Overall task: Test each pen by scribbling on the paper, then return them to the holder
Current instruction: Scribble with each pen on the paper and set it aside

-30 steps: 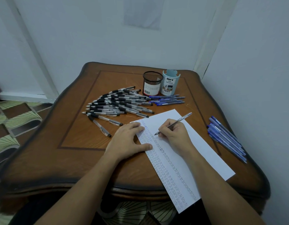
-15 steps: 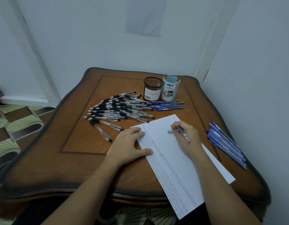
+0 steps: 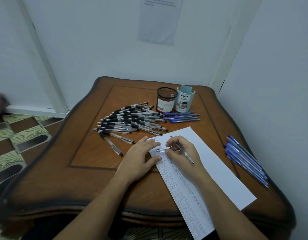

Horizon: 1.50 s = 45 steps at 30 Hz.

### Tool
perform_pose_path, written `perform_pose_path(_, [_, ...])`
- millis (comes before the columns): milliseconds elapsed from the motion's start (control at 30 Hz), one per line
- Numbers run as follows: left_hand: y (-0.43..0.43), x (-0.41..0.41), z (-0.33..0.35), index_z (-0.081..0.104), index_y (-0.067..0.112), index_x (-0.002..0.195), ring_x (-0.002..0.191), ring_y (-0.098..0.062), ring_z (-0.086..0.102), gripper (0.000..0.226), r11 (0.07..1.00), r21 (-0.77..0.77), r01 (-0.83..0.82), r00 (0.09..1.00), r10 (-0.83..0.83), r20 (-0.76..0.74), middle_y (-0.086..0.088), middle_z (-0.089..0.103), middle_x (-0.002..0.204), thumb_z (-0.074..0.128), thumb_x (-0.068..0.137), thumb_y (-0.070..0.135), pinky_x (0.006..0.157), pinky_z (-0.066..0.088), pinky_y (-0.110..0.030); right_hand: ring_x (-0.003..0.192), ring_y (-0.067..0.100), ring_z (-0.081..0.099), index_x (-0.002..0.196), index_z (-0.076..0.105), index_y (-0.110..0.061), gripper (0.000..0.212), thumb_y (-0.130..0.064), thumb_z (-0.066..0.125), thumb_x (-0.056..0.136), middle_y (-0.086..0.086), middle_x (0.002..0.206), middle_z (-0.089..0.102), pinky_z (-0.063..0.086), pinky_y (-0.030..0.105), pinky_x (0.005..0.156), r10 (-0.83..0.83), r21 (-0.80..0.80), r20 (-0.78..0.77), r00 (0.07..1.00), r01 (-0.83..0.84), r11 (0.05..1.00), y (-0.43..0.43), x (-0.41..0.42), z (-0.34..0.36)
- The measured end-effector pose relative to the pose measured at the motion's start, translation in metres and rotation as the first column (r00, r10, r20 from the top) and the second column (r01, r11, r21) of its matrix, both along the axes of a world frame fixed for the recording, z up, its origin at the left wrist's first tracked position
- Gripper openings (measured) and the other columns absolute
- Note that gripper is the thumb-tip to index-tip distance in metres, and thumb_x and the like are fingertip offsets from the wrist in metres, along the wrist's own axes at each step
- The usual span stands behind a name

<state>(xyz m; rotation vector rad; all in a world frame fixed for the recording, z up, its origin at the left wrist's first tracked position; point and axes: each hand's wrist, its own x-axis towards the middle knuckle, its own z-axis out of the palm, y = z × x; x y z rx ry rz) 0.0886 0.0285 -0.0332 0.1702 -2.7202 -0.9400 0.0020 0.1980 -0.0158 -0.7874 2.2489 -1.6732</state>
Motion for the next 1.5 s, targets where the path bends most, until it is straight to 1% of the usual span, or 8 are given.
perform_pose_path(233, [0.001, 0.002, 0.005, 0.068, 0.024, 0.123, 0.131, -0.007, 0.047, 0.027, 0.999, 0.006, -0.037, 0.998, 0.037, -0.058, 0.008, 0.065, 0.128, 0.057, 0.098, 0.025, 0.112, 0.021, -0.025, 0.096, 0.018, 0.069, 0.099, 0.069, -0.015, 0.027, 0.005, 0.073, 0.082, 0.004, 0.097, 0.072, 0.058, 0.031, 0.084, 0.031, -0.179, 0.183, 0.983, 0.002, 0.984, -0.006, 0.003, -0.002])
perform_pose_path(400, [0.003, 0.003, 0.008, 0.071, 0.021, 0.116, 0.103, -0.010, 0.062, 0.023, 0.994, 0.068, -0.088, 0.991, 0.095, -0.099, 0.009, 0.071, 0.112, 0.059, 0.097, 0.021, 0.114, 0.030, -0.034, 0.080, 0.019, 0.065, 0.102, 0.078, -0.015, 0.039, -0.005, 0.040, 0.103, 0.007, 0.084, 0.069, 0.055, 0.035, 0.070, 0.005, -0.283, 0.327, 0.945, 0.093, 0.955, -0.001, -0.004, 0.006])
perform_pose_path(667, [0.006, 0.006, 0.013, 0.072, 0.023, 0.116, 0.099, -0.013, 0.061, 0.022, 0.988, 0.108, -0.113, 0.989, 0.122, -0.083, 0.008, 0.072, 0.108, 0.061, 0.097, 0.023, 0.103, 0.041, -0.039, 0.057, 0.020, 0.049, 0.079, 0.051, -0.007, 0.025, 0.006, 0.038, 0.096, 0.012, 0.064, 0.063, 0.041, 0.033, 0.055, -0.003, -0.206, 0.345, 0.939, 0.078, 0.975, 0.007, -0.009, 0.009])
perform_pose_path(967, [0.005, 0.005, 0.015, 0.073, 0.024, 0.116, 0.112, -0.011, 0.060, 0.023, 0.988, 0.106, -0.111, 0.991, 0.118, -0.058, 0.009, 0.071, 0.116, 0.062, 0.095, 0.024, 0.113, 0.022, -0.025, 0.064, 0.019, 0.049, 0.092, 0.073, -0.004, 0.009, 0.001, 0.067, 0.089, 0.014, 0.076, 0.071, 0.040, 0.026, 0.056, 0.108, -0.227, 0.372, 0.922, -0.023, 0.974, 0.008, -0.006, 0.007])
perform_pose_path(1100, [0.006, 0.004, 0.016, 0.075, 0.026, 0.111, 0.115, -0.011, 0.058, 0.020, 0.976, 0.171, -0.132, 0.990, 0.140, -0.033, 0.010, 0.071, 0.114, 0.065, 0.094, 0.025, 0.117, 0.024, -0.032, 0.068, 0.026, 0.043, 0.093, 0.077, -0.012, 0.009, -0.007, 0.070, 0.090, 0.011, 0.082, 0.075, 0.036, 0.024, 0.055, 0.099, -0.173, 0.327, 0.940, -0.044, 0.984, 0.004, -0.004, 0.004])
perform_pose_path(1300, [0.005, 0.004, 0.017, 0.076, 0.030, 0.105, 0.092, 0.002, 0.056, 0.017, 0.939, 0.279, -0.200, 0.979, 0.205, 0.011, 0.022, 0.066, 0.088, 0.066, 0.093, 0.026, 0.112, 0.033, -0.042, 0.055, -0.003, 0.052, 0.093, 0.077, -0.015, 0.007, -0.014, 0.070, 0.090, 0.005, 0.085, 0.073, 0.037, 0.011, 0.052, 0.067, -0.102, 0.225, 0.972, -0.045, 0.994, 0.001, -0.001, 0.003])
perform_pose_path(1400, [0.006, 0.003, 0.016, 0.076, 0.030, 0.104, 0.085, 0.004, 0.054, 0.015, 0.931, 0.301, -0.208, 0.977, 0.215, 0.010, 0.027, 0.061, 0.080, 0.067, 0.092, 0.027, 0.108, 0.036, -0.044, 0.066, 0.013, 0.050, 0.095, 0.079, -0.018, 0.012, -0.018, 0.067, 0.093, 0.003, 0.078, 0.067, 0.038, 0.021, 0.055, 0.075, -0.170, 0.306, 0.949, -0.023, 0.985, 0.004, -0.003, 0.003])
perform_pose_path(1500, [0.006, 0.004, 0.017, 0.076, 0.030, 0.106, 0.112, -0.009, 0.057, 0.017, 0.930, 0.310, -0.197, 0.979, 0.201, 0.019, 0.018, 0.071, 0.098, 0.065, 0.093, 0.028, 0.114, 0.031, -0.046, 0.065, 0.024, 0.051, 0.088, 0.077, -0.021, 0.016, -0.013, 0.065, 0.094, 0.008, 0.073, 0.062, 0.044, 0.030, 0.054, 0.010, -0.235, 0.353, 0.936, 0.078, 0.969, 0.013, -0.009, 0.008])
